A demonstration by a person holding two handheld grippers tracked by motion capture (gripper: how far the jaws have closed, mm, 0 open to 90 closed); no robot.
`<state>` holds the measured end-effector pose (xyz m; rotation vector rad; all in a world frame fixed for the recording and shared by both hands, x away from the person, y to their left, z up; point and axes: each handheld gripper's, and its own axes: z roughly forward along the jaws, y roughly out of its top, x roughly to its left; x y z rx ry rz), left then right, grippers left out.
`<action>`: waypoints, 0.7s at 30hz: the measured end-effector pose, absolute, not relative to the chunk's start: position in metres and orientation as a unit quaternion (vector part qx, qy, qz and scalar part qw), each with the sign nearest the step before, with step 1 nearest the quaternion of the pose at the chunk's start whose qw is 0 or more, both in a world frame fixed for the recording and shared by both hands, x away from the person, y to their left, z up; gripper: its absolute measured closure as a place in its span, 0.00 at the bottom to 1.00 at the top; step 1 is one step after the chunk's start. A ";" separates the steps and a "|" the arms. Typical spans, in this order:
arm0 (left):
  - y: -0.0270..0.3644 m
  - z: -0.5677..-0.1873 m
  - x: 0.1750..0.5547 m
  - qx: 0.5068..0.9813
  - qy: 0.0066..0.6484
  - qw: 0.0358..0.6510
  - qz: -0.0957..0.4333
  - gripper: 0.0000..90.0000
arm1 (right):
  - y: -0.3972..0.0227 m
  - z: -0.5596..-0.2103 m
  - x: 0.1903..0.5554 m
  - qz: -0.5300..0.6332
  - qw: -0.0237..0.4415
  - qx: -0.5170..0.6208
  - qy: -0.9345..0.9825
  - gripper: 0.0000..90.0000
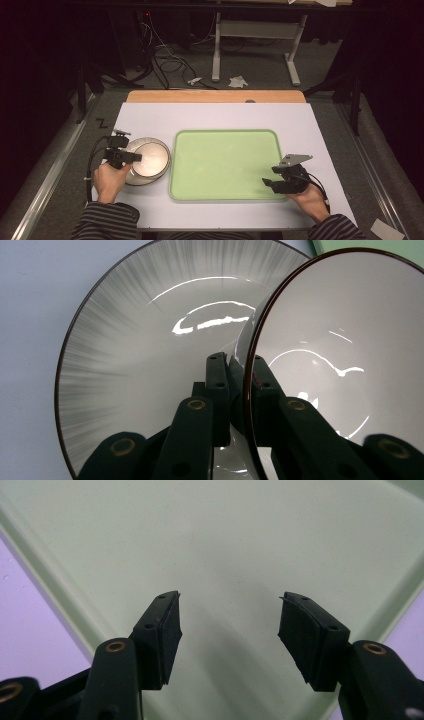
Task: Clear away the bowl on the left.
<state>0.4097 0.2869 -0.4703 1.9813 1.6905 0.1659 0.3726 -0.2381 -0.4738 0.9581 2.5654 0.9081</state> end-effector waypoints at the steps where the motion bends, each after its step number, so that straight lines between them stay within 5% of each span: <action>1: 0.287 -0.470 0.410 0.732 0.625 0.263 0.061 0.92 | -0.238 -0.474 0.373 0.313 0.128 0.329 0.882 0.48; 21: 0.284 -0.458 0.405 0.733 0.610 0.295 0.059 0.92 | -0.238 -0.474 0.373 0.313 0.127 0.329 0.882 0.48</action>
